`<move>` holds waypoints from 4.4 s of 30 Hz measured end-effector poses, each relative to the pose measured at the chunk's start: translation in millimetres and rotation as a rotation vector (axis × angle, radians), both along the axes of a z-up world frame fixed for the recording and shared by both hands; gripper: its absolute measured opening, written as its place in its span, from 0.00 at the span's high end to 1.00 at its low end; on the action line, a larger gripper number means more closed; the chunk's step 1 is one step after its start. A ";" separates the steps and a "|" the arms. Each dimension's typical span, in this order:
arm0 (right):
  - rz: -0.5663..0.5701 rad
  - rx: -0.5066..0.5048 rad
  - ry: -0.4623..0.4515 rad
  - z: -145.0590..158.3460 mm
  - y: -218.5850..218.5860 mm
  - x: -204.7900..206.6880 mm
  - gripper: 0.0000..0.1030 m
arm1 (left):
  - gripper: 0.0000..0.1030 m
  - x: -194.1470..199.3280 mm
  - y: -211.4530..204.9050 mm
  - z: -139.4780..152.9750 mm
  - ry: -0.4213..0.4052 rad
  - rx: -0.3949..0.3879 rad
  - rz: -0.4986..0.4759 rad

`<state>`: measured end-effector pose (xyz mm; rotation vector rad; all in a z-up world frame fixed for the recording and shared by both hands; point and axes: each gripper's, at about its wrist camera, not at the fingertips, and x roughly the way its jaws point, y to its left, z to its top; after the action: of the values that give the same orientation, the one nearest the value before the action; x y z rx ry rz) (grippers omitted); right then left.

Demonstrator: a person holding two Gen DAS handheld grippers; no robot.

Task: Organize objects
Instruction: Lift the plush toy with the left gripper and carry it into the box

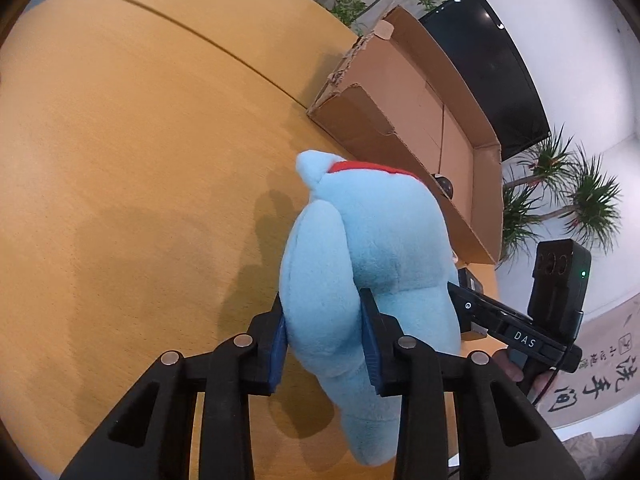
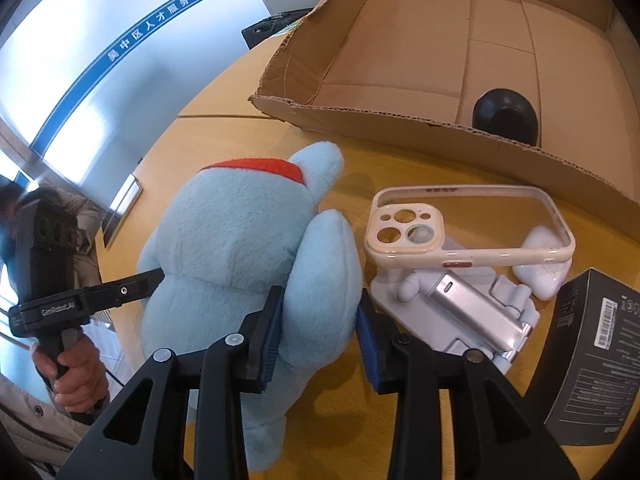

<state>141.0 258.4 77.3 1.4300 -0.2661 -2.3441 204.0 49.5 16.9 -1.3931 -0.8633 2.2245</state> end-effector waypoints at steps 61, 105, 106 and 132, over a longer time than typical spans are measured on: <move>-0.336 0.210 0.279 129.0 33.7 -33.2 0.77 | 0.72 -114.8 108.5 190.3 0.407 -0.342 -0.175; -0.440 0.239 0.374 98.5 38.0 -128.0 0.77 | 0.72 -235.1 124.3 149.6 0.476 -0.468 -0.087; -0.439 0.235 0.369 94.5 37.5 -130.9 0.77 | 0.72 -236.9 124.8 146.9 0.473 -0.474 -0.084; -0.426 0.251 0.332 53.3 34.3 -153.3 0.77 | 0.72 -269.5 131.3 100.6 0.393 -0.509 -0.063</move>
<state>-12.3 292.7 130.6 1.1410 -0.2033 -3.0071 -65.5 180.8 117.5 -1.0795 -0.1202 2.6505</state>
